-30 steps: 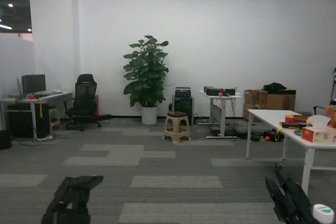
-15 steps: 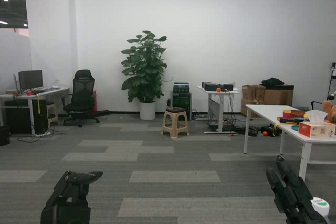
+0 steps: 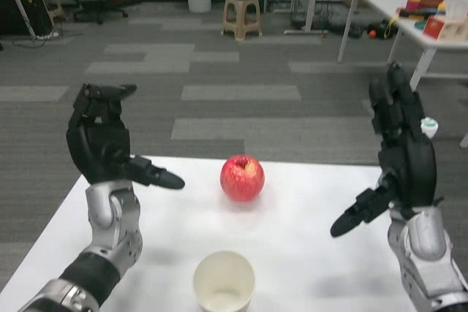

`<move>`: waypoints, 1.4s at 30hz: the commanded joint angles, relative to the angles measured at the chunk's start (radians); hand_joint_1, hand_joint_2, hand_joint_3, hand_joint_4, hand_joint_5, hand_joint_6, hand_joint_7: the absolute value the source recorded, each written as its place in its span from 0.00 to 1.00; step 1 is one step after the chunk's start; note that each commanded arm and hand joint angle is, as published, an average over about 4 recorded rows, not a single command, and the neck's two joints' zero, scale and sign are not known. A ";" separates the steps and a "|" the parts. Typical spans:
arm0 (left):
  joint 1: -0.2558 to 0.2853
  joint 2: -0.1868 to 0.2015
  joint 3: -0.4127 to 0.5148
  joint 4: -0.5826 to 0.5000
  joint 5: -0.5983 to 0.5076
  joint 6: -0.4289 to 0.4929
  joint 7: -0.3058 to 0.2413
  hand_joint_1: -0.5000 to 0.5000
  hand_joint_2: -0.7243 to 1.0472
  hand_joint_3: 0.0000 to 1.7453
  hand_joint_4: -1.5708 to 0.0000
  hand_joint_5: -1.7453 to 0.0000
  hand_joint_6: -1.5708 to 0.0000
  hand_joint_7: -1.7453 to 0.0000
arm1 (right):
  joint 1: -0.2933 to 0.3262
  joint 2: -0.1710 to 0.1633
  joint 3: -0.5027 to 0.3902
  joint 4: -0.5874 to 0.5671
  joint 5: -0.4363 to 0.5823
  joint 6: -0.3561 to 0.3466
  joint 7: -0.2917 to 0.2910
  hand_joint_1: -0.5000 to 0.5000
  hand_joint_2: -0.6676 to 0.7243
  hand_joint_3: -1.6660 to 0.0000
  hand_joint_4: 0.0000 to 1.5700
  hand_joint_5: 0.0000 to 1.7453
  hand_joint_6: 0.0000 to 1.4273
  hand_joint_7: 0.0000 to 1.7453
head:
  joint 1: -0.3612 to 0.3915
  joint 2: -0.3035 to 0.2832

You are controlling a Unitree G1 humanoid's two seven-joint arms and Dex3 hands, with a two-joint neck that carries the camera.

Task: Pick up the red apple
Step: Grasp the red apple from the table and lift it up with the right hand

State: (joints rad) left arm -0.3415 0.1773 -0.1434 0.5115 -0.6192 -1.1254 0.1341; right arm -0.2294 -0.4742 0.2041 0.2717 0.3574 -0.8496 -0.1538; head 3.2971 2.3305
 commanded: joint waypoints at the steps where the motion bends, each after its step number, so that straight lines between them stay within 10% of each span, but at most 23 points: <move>1: -0.006 0.016 0.022 0.001 -0.007 0.028 0.006 0.00 0.10 0.04 0.98 0.06 0.50 0.36 | 0.004 -0.004 -0.012 -0.016 0.013 -0.012 -0.006 0.12 1.00 1.00 0.00 0.00 0.00 0.00 | -0.013 -0.013; 22: -0.050 0.084 0.054 -0.022 0.014 0.384 -0.219 0.00 0.15 0.03 1.00 0.06 0.59 0.32 | 0.001 -0.001 0.035 0.008 0.015 -0.009 -0.006 0.12 1.00 1.00 0.00 0.00 0.00 0.00 | -0.028 0.008; 42: -0.016 0.054 0.064 -0.024 0.013 0.426 -0.245 0.00 0.18 0.05 1.00 0.06 0.65 0.32 | -0.110 -0.007 0.281 0.195 0.051 0.000 0.000 0.10 1.00 1.00 0.00 0.00 0.00 0.00 | -0.056 0.020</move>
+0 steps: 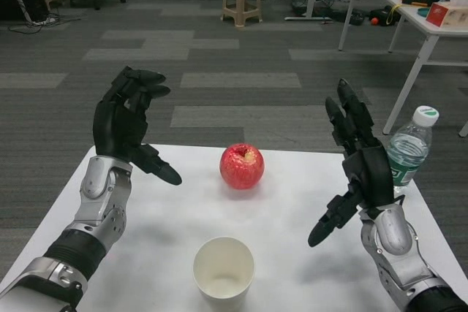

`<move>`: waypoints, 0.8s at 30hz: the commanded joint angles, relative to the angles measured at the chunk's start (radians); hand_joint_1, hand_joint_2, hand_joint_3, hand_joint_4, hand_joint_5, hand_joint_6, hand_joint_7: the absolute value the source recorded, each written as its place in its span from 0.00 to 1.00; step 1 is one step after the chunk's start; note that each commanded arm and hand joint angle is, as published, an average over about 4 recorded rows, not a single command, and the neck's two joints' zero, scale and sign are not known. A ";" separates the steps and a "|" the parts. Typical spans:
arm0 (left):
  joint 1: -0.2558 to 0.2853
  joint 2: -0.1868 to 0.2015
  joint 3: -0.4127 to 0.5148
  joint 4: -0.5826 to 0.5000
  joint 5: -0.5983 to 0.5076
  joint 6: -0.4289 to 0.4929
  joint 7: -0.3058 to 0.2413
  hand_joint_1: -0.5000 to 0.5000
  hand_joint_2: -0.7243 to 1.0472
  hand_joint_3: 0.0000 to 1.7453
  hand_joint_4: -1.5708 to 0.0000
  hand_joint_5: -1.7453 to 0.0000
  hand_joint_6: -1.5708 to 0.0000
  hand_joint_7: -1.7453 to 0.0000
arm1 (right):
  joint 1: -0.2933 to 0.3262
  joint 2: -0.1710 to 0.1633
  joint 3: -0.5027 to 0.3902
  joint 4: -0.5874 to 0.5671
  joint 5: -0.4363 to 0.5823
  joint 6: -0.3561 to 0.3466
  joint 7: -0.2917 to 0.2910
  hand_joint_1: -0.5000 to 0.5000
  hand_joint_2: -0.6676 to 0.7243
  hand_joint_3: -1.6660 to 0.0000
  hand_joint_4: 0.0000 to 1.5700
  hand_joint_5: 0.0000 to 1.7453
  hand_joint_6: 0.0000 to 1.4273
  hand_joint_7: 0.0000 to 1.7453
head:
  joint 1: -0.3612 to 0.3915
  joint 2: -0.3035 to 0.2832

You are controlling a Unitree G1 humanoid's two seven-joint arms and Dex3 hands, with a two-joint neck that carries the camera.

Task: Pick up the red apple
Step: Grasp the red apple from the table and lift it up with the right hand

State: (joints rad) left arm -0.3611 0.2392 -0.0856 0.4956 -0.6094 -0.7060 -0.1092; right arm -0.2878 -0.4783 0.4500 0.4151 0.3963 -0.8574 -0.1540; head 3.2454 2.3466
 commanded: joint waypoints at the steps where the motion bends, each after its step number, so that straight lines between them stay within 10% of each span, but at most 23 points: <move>1: 0.004 -0.010 0.007 -0.007 0.003 0.007 -0.001 0.00 0.19 0.04 1.00 0.06 0.65 0.32 | -0.070 -0.002 0.048 0.077 0.012 0.009 0.002 0.10 1.00 1.00 0.00 0.00 0.00 0.00 | -0.008 0.008; 24: 0.003 -0.038 0.013 0.011 0.019 0.007 -0.001 0.00 0.20 0.03 1.00 0.06 0.70 0.36 | -0.480 0.124 0.485 0.644 0.019 0.090 0.002 0.12 1.00 1.00 0.00 0.00 0.00 0.00 | -0.091 0.039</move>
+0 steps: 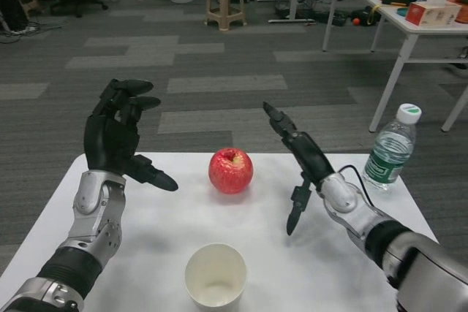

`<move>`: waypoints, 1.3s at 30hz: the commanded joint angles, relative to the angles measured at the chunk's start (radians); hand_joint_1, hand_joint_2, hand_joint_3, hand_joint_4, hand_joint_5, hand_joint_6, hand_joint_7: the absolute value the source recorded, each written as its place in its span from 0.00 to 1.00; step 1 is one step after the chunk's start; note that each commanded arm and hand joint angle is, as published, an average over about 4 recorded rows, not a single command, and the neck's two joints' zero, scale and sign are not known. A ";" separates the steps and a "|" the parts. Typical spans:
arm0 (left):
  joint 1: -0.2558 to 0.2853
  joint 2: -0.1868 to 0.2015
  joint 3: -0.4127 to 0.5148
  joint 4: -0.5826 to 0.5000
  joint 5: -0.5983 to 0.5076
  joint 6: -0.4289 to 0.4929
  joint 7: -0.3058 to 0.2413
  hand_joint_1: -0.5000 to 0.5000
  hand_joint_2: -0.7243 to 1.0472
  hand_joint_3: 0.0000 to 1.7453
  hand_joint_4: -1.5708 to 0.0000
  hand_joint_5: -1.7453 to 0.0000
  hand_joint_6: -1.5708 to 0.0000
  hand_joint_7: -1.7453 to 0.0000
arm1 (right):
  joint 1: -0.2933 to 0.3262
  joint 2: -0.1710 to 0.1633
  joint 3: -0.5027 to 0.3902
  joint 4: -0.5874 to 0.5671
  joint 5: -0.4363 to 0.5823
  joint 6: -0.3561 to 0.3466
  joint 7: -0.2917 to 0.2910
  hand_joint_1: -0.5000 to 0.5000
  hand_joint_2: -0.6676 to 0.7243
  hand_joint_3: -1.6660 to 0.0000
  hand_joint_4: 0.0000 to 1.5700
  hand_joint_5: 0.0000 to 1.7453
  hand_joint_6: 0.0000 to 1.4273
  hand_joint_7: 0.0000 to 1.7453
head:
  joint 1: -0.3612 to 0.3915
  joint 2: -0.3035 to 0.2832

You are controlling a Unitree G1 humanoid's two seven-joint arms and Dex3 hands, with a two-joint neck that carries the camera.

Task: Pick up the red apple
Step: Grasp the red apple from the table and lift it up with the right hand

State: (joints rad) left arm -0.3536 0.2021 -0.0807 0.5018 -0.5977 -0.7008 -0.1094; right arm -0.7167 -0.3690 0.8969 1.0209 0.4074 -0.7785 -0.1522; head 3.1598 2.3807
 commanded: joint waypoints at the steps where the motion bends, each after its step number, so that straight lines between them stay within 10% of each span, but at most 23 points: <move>1: -0.005 -0.001 0.011 0.005 0.010 0.005 -0.001 0.00 0.20 0.04 1.00 0.06 0.70 0.36 | -0.066 0.023 0.062 0.059 0.008 0.015 0.000 0.12 1.00 1.00 0.00 0.00 0.00 0.00 | -0.010 0.006; 20: -0.021 -0.001 0.013 0.012 0.039 0.047 -0.001 0.00 0.20 0.05 1.00 0.07 0.72 0.36 | -0.232 0.137 0.277 0.287 0.007 0.068 -0.064 0.12 1.00 1.00 0.00 0.00 0.00 0.00 | -0.041 0.031; 39: -0.033 -0.007 -0.010 0.026 0.038 0.046 -0.003 0.00 0.20 0.05 1.00 0.12 0.72 0.36 | -0.256 0.153 0.477 0.218 0.007 0.073 -0.115 0.09 1.00 1.00 0.00 0.00 0.00 0.00 | -0.165 0.094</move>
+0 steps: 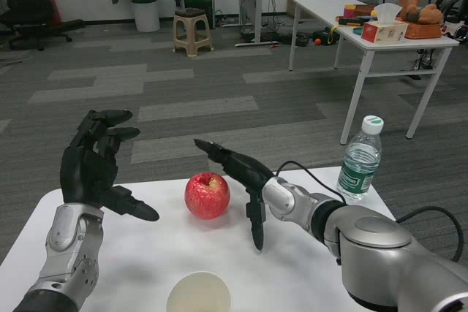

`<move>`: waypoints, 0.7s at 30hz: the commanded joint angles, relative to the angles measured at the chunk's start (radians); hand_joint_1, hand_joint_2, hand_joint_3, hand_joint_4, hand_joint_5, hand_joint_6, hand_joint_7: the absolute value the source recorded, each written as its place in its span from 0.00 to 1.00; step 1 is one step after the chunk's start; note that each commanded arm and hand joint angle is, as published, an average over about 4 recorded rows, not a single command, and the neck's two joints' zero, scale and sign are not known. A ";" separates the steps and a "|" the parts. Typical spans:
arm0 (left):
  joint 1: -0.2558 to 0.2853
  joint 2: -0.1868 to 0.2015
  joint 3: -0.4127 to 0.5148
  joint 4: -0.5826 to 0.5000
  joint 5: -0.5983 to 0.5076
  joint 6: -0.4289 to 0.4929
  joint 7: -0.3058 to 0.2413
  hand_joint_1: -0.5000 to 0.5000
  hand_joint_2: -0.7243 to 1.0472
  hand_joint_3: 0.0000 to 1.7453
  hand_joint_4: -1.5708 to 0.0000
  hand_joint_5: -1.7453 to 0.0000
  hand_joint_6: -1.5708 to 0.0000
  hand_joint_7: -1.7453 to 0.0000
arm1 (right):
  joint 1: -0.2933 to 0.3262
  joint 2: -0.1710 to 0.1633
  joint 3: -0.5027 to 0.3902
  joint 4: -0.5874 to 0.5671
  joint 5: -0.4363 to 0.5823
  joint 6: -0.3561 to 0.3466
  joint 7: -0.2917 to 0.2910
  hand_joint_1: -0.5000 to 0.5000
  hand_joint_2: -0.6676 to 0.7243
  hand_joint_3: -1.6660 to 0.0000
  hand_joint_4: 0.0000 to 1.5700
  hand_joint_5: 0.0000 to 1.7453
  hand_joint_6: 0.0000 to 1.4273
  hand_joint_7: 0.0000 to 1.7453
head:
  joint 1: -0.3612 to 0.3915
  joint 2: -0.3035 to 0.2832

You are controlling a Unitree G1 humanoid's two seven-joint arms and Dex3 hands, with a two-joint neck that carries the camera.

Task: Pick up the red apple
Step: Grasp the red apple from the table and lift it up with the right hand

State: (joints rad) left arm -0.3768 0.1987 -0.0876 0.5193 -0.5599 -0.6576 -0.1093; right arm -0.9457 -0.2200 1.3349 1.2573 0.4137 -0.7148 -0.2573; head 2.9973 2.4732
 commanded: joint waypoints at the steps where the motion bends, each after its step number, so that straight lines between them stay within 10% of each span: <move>1: -0.010 -0.004 -0.004 0.008 -0.001 0.003 -0.003 0.01 0.20 0.04 1.00 0.12 0.72 0.36 | -0.026 0.004 0.060 -0.027 0.001 0.010 -0.010 0.08 1.00 1.00 0.00 0.00 0.00 0.00 | -0.003 0.003; 21: 0.002 -0.004 -0.016 0.005 -0.009 0.002 -0.004 0.01 0.20 0.05 1.00 0.12 0.73 0.39 | -0.022 0.010 0.213 -0.011 0.004 0.014 0.041 0.08 0.85 1.00 0.00 0.00 0.00 0.00 | 0.027 0.008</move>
State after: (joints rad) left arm -0.3770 0.1973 -0.1057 0.5194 -0.5661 -0.6576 -0.1099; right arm -0.9898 -0.2093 1.5224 1.2292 0.4311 -0.7142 -0.2388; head 3.0229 2.4821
